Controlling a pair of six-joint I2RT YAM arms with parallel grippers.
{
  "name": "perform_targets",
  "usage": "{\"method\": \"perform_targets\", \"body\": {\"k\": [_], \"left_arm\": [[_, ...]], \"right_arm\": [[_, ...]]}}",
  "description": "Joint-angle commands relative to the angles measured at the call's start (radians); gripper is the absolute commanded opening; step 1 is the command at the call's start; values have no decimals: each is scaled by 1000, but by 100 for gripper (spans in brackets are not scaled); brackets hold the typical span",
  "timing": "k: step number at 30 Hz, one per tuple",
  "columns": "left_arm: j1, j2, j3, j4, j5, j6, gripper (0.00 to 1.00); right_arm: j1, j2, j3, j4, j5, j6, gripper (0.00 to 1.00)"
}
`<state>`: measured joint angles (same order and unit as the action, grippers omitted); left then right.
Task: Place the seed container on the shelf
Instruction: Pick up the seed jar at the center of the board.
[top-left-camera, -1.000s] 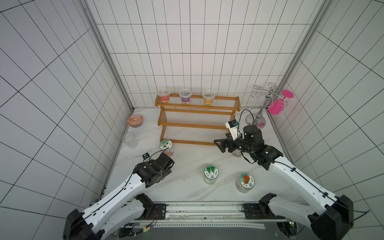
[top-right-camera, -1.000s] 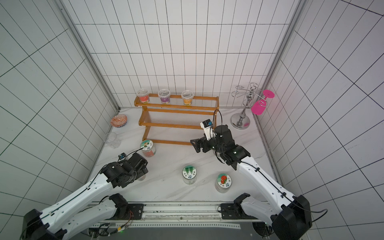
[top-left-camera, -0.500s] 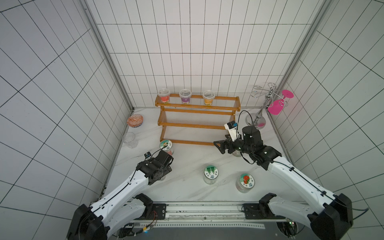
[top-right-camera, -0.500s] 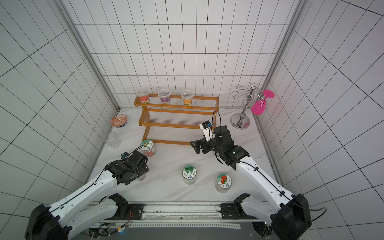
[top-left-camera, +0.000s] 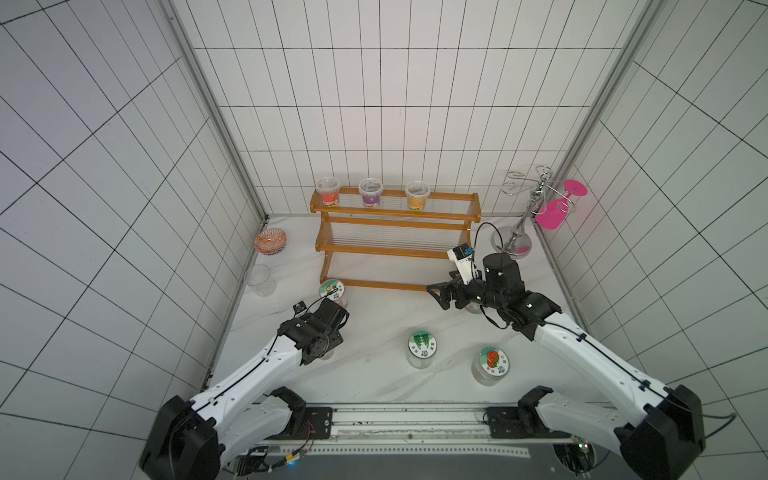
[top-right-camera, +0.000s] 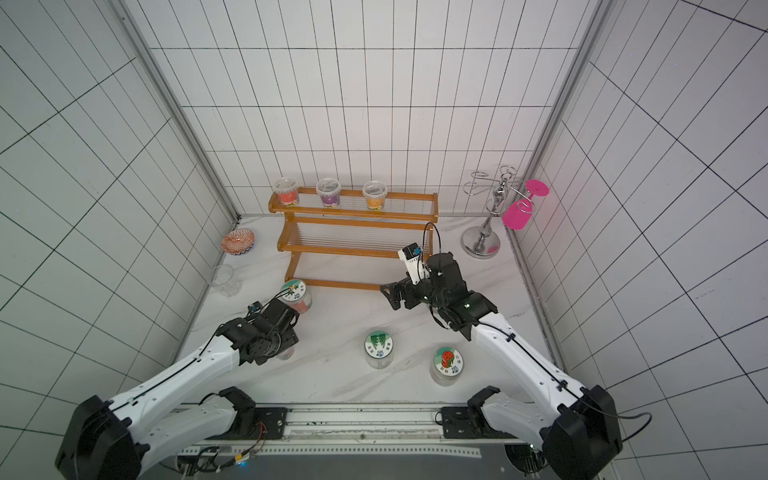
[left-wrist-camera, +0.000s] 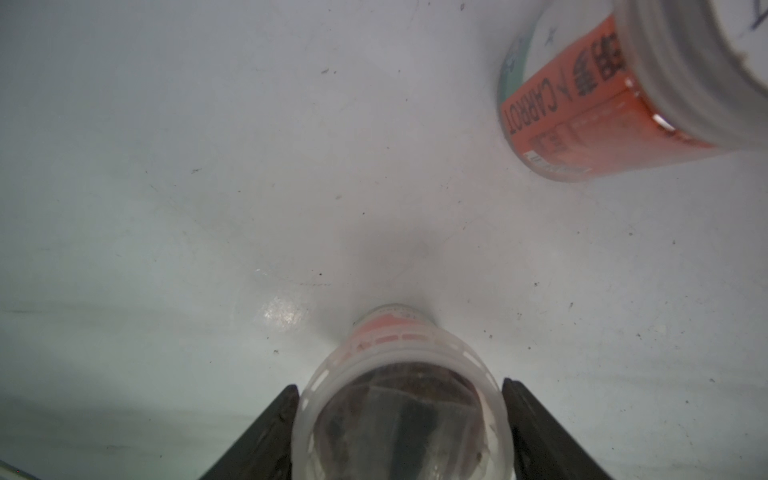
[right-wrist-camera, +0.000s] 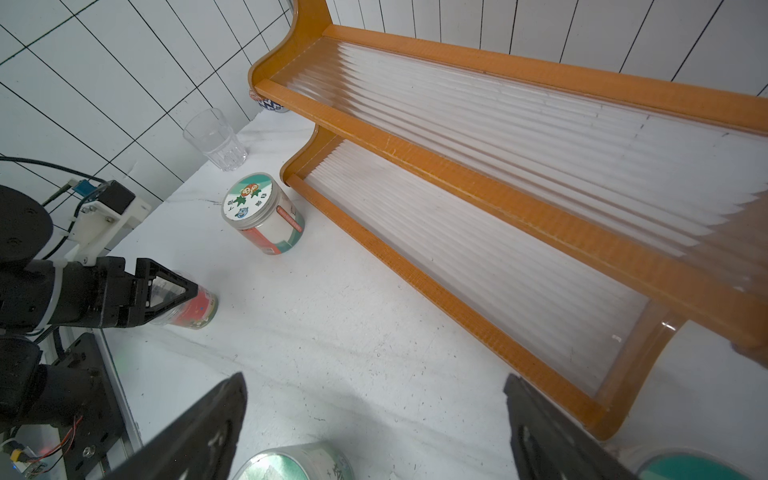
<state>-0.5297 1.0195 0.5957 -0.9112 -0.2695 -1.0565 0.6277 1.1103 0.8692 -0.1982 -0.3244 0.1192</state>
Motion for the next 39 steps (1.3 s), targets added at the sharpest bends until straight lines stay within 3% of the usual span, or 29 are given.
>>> {"method": "perform_targets", "body": {"k": [1, 12, 20, 30, 39], "left_arm": [[4, -7, -16, 35, 13, 16, 67], [4, 25, 83, 13, 116, 117, 50], [-19, 7, 264, -86, 235, 296, 39], [-253, 115, 707, -367, 118, 510, 38], [-467, 292, 1045, -543, 78, 669, 36]], "right_arm": [[-5, -3, -22, 17, -13, -14, 99], [-6, -20, -26, 23, -23, -20, 99], [-6, -61, -60, 107, -170, -35, 100], [18, -103, -127, 283, -396, -53, 100], [133, -133, -153, 330, -427, -179, 100]]}}
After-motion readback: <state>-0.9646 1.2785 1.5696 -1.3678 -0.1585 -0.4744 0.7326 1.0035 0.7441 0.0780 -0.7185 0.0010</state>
